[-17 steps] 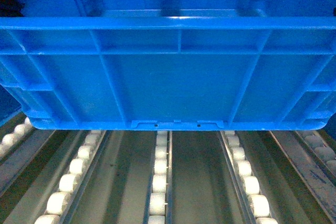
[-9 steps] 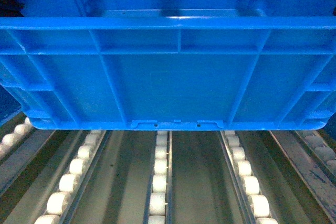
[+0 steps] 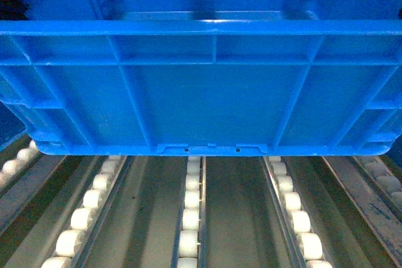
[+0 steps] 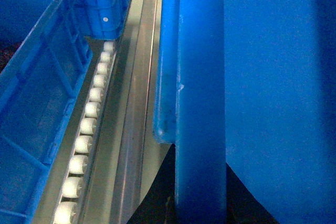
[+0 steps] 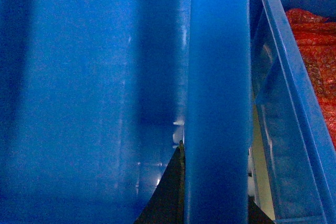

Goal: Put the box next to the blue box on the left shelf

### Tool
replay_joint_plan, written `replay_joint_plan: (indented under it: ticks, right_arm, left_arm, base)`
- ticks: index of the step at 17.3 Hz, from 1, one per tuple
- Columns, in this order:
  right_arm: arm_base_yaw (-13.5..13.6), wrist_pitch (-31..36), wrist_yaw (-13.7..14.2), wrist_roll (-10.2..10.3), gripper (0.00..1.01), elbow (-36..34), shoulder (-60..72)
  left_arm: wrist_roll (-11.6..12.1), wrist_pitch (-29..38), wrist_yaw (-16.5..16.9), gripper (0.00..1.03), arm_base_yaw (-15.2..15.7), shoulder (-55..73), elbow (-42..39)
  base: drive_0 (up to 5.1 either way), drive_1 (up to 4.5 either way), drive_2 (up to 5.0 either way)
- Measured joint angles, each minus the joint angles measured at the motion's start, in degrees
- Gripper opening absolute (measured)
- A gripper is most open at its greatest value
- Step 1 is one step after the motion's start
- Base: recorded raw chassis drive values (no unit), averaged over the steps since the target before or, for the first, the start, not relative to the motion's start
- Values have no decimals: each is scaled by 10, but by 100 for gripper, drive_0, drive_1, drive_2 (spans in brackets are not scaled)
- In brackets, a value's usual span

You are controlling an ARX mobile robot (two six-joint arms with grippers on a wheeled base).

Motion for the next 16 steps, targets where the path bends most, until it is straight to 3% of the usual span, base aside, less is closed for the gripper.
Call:
replay_joint_plan:
  ticks: [6,7,9,10,12,14,16]
  right_arm:
    - [0,0,0,0,7,0,0]
    - [5,66,25,-9,7,-24,-3]
    - [21,212,77,-5,7,-83,-5]
    - [19,197,78,-9,7,-70,-9]
    - [15,137,61,-2,7,-54,-10]
    - [10,51,13,22,7,-55,30]
    - [7,48,-2,37,7,-70,66]
  left_arm:
    - [0,0,0,6,0,0,0]
    - [-3,0,0,6,0,0,0]
    - [29,188,-13,6,-2,-1,-67]
    - [29,218,-8,6,-2,-1,-75]
    - [29,192,-5,6,-5,-2,-75]
    - [27,88,-8,6,-7,20,-75]
    - [27,70,-8,6,-4,53,-87]
  base:
    - [0,0,0]
    - [0,0,0]
    - [0,0,0]
    - [0,0,0]
    - [0,0,0]
    - [0,0,0]
    - [0,0,0]
